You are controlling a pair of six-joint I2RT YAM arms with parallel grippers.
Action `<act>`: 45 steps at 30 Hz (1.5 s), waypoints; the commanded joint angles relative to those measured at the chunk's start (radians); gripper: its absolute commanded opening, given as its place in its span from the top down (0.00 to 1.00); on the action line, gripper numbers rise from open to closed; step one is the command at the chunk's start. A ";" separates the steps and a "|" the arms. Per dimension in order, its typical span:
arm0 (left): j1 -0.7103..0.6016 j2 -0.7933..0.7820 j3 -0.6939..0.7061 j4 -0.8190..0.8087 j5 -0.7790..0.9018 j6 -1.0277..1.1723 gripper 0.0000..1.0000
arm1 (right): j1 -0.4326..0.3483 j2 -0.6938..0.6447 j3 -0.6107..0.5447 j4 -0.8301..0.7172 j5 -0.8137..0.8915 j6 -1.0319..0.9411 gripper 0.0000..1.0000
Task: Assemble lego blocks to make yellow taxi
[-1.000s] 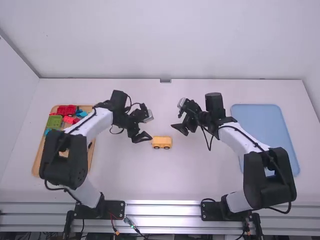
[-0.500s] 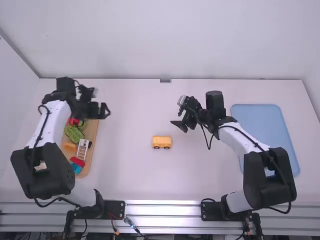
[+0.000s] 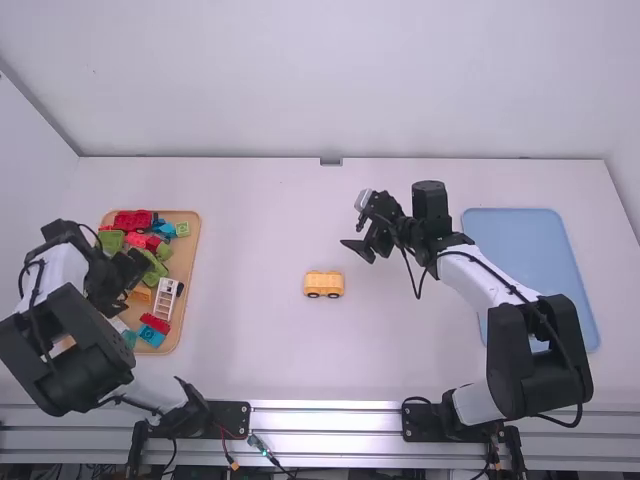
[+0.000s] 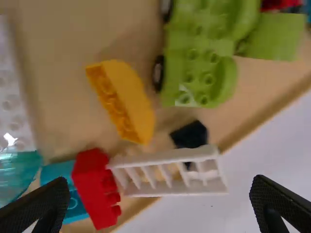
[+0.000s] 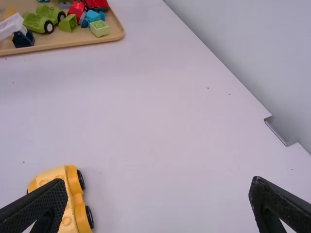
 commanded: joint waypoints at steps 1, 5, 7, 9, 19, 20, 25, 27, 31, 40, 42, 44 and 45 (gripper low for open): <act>0.018 0.005 -0.026 0.010 -0.045 -0.041 0.28 | 0.002 -0.016 -0.005 0.007 -0.005 0.005 0.01; 0.016 0.005 -0.077 0.070 -0.077 -0.066 0.37 | 0.002 -0.016 -0.005 0.018 -0.005 0.005 0.01; 0.016 0.005 -0.091 0.092 -0.076 -0.066 0.37 | 0.002 -0.016 -0.005 0.021 -0.005 0.005 0.01; 0.018 0.005 -0.106 0.122 -0.076 -0.072 0.39 | 0.004 -0.016 -0.005 0.020 -0.005 0.005 0.01; 0.015 0.011 -0.183 0.224 -0.080 -0.115 0.43 | 0.019 -0.016 -0.005 0.010 0.026 0.005 0.01; 0.013 0.011 -0.191 0.234 -0.081 -0.115 0.43 | 0.022 -0.016 -0.005 0.010 0.025 0.005 0.01; 0.011 0.011 -0.214 0.265 -0.084 -0.115 0.47 | 0.021 -0.016 -0.005 0.009 0.026 0.005 0.01; 0.010 0.011 -0.226 0.275 -0.119 -0.123 0.46 | 0.025 -0.016 -0.005 0.008 0.026 0.006 0.01; 0.011 0.038 -0.237 0.291 -0.159 -0.148 0.42 | 0.018 -0.016 -0.005 0.008 0.025 0.009 0.01; 0.011 0.114 -0.181 0.324 -0.154 -0.082 0.38 | 0.017 -0.016 -0.005 0.005 0.025 0.009 0.01; 0.011 0.118 -0.159 0.323 -0.155 -0.057 0.38 | 0.023 -0.016 -0.005 0.005 0.026 0.009 0.01; 0.010 0.118 -0.138 0.316 -0.155 -0.030 0.38 | 0.029 -0.016 -0.005 0.005 0.026 0.009 0.01; 0.010 0.118 -0.118 0.304 -0.154 -0.001 0.38 | 0.030 -0.016 -0.005 0.005 0.025 0.009 0.01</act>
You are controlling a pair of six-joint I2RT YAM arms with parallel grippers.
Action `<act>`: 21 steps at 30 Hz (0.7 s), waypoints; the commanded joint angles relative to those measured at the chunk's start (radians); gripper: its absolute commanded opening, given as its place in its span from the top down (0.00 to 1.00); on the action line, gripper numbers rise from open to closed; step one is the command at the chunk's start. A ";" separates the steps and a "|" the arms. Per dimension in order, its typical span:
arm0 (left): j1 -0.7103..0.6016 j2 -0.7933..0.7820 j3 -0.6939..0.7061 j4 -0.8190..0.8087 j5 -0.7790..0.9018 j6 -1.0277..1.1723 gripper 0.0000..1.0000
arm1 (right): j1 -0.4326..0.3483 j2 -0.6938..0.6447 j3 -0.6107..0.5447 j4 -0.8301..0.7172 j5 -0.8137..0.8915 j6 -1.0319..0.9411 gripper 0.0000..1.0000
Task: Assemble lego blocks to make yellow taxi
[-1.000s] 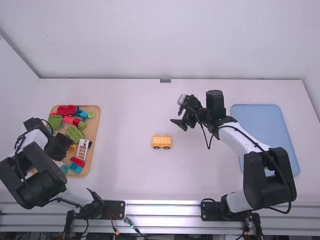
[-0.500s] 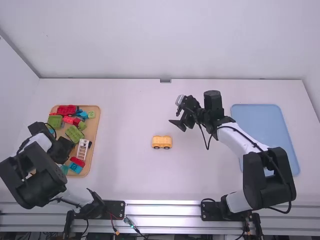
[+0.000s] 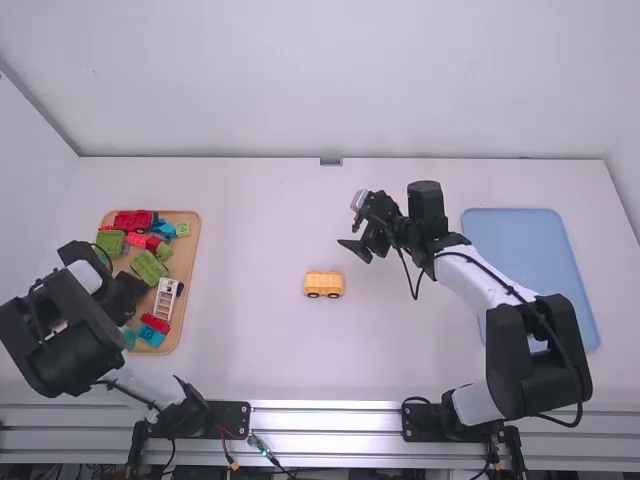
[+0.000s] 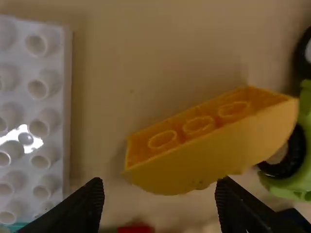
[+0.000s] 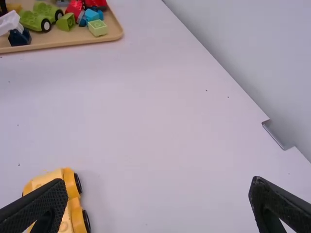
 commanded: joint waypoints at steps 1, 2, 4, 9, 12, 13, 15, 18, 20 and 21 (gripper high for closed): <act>-0.006 0.009 0.042 -0.019 -0.006 0.079 0.38 | 0.006 -0.016 -0.005 -0.004 -0.005 0.006 0.01; -0.006 0.009 0.046 -0.022 -0.003 0.089 0.38 | 0.006 -0.016 -0.005 -0.004 -0.005 0.006 0.01; -0.005 0.009 0.070 -0.038 -0.002 0.135 0.38 | 0.006 -0.016 -0.005 -0.004 -0.004 0.006 0.01; -0.006 0.009 0.082 -0.044 -0.003 0.317 0.42 | 0.006 -0.016 -0.005 -0.005 -0.005 0.007 0.01; -0.006 0.013 0.080 -0.058 -0.003 0.465 0.42 | 0.006 -0.016 -0.005 -0.002 -0.005 0.006 0.01; -0.006 0.018 0.082 -0.069 -0.008 0.547 0.41 | 0.006 -0.016 -0.005 0.005 -0.004 0.006 0.01; -0.006 0.021 0.083 -0.070 -0.006 0.604 0.41 | 0.006 -0.016 -0.003 0.007 -0.004 0.006 0.01; -0.006 0.034 0.082 -0.052 -0.008 0.787 0.48 | 0.006 -0.016 0.005 0.000 -0.005 0.007 0.01; -0.006 0.042 0.082 -0.030 -0.002 0.821 0.49 | 0.006 -0.016 0.009 0.001 -0.004 0.033 0.01; -0.006 0.051 0.082 0.000 -0.002 0.845 0.50 | 0.006 -0.016 0.012 0.005 -0.005 0.063 0.01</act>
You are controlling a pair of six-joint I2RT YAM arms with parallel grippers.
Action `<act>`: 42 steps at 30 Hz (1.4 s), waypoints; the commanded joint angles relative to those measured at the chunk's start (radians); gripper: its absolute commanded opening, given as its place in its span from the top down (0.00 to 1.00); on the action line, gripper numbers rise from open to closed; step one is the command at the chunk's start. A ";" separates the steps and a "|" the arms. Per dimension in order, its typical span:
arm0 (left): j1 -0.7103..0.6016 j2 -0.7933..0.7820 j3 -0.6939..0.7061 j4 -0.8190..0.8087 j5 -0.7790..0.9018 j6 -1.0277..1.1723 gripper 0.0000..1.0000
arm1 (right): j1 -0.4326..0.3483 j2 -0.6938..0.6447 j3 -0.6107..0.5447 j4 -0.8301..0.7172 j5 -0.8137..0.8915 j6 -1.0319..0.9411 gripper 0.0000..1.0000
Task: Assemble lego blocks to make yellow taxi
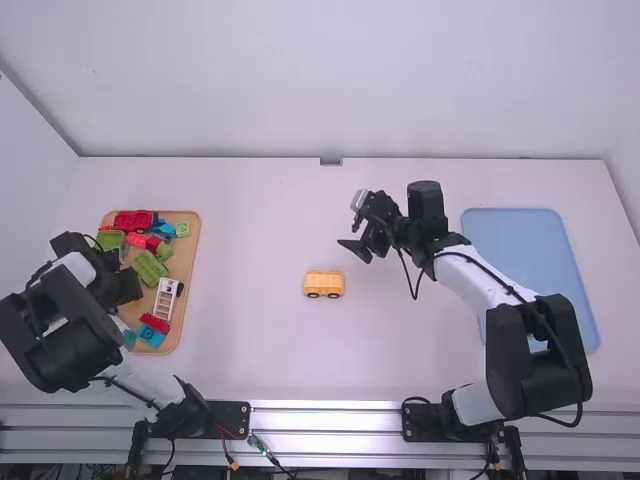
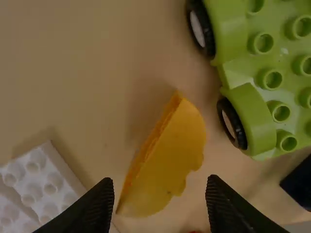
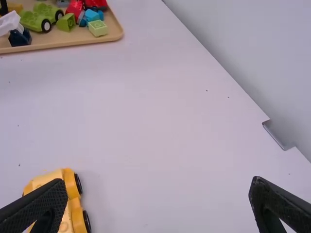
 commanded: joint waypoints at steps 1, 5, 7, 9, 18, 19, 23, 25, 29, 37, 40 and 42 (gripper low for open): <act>-0.006 0.023 0.009 0.012 -0.003 0.153 0.50 | 0.003 -0.016 0.018 0.000 -0.005 0.070 0.01; -0.006 0.039 0.010 0.002 -0.007 0.214 0.57 | 0.003 -0.016 0.023 -0.001 -0.006 0.144 0.01; -0.006 0.047 0.010 0.002 -0.007 0.217 0.63 | 0.003 -0.016 0.023 -0.002 -0.006 0.135 0.01; -0.006 0.050 0.009 -0.005 -0.007 0.229 0.64 | 0.004 -0.016 0.024 0.003 -0.005 0.136 0.01; 0.006 0.053 -0.006 -0.013 -0.008 0.267 0.59 | 0.003 -0.016 0.043 0.020 -0.005 0.139 0.01; 0.005 0.053 -0.011 0.002 -0.008 0.264 0.60 | 0.002 -0.016 0.042 0.020 -0.005 0.139 0.01; 0.003 0.053 -0.035 0.039 -0.006 0.270 0.69 | 0.003 -0.016 0.042 0.016 -0.005 0.140 0.01; 0.003 0.053 -0.037 0.032 -0.006 0.280 0.74 | 0.002 -0.016 0.042 0.016 -0.006 0.139 0.01; 0.003 0.053 -0.037 0.028 -0.007 0.276 0.74 | 0.003 -0.016 0.042 0.017 -0.005 0.140 0.01; 0.003 0.053 -0.037 0.021 -0.011 0.250 0.62 | 0.003 -0.016 0.042 0.011 -0.006 0.139 0.01; 0.003 0.053 -0.037 0.026 -0.010 0.249 0.59 | 0.003 -0.016 0.042 0.011 -0.006 0.140 0.01; 0.003 0.053 -0.037 0.025 -0.002 0.250 0.60 | 0.003 -0.016 0.042 0.002 -0.005 0.139 0.01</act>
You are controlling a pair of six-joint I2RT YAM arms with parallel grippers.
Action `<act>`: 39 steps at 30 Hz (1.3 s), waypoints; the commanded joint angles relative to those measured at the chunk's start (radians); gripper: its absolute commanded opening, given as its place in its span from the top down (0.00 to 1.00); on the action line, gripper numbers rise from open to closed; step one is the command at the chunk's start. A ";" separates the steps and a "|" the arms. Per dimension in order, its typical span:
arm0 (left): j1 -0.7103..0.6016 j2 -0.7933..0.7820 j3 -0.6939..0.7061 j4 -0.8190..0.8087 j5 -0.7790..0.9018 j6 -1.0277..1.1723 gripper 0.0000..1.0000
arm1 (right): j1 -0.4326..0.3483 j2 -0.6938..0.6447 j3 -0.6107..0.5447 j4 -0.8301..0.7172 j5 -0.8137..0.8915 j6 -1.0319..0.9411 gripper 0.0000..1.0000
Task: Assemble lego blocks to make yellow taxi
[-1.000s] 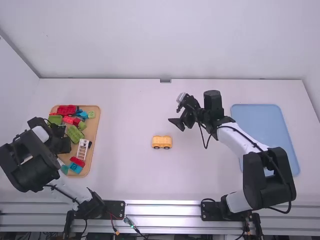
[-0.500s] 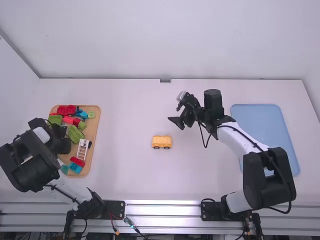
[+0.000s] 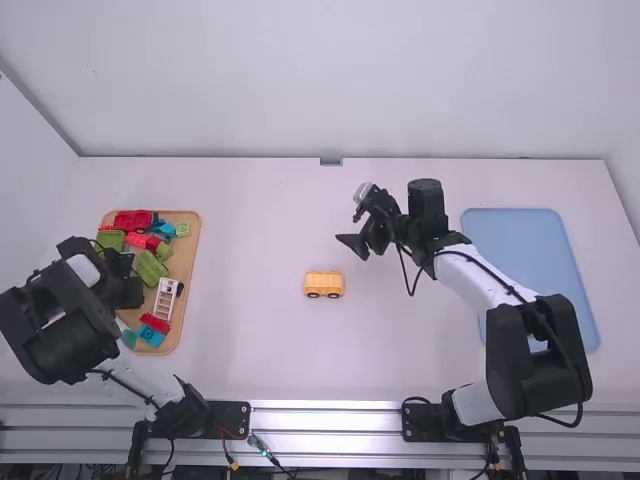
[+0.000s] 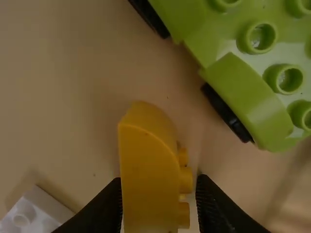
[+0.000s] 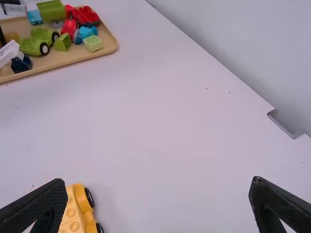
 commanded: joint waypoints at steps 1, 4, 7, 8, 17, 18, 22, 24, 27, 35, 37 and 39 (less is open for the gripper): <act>0.003 0.013 -0.010 -0.007 0.004 -0.003 0.60 | 0.003 -0.016 0.033 -0.009 -0.006 0.005 0.01; 0.003 0.013 -0.010 -0.011 0.003 -0.003 0.62 | 0.003 -0.016 0.033 -0.015 -0.006 0.005 0.01; 0.003 0.013 -0.010 -0.010 -0.001 -0.018 0.74 | 0.003 -0.016 0.033 -0.015 -0.006 0.005 0.01; 0.003 0.013 -0.010 -0.010 -0.003 -0.024 0.75 | 0.003 -0.016 0.033 -0.015 -0.006 0.005 0.01; -0.002 0.012 -0.008 -0.024 -0.005 -0.059 0.94 | 0.003 -0.016 0.033 -0.015 -0.006 0.005 0.01; -0.003 0.012 -0.005 -0.023 -0.004 -0.071 0.94 | 0.003 -0.016 0.033 -0.014 -0.006 0.005 0.01; -0.003 0.010 0.041 -0.040 -0.005 -0.174 0.98 | 0.004 -0.016 0.033 0.008 -0.006 0.063 0.01; -0.012 0.005 0.060 -0.049 -0.004 -0.210 0.98 | 0.004 -0.016 0.033 0.029 -0.006 0.119 0.01; -0.028 -0.017 0.087 -0.061 -0.008 -0.269 0.98 | 0.004 -0.016 0.033 0.064 -0.006 0.194 0.01; -0.143 -0.169 0.073 -0.022 -0.004 -0.344 0.98 | 0.004 -0.016 0.035 0.158 -0.006 0.373 0.01; -0.197 -0.230 0.049 0.003 -0.004 -0.349 0.98 | 0.004 -0.016 0.045 0.166 -0.006 0.411 0.01; -0.267 -0.298 0.021 0.035 -0.004 -0.360 0.98 | 0.004 -0.016 0.058 0.171 -0.008 0.452 0.01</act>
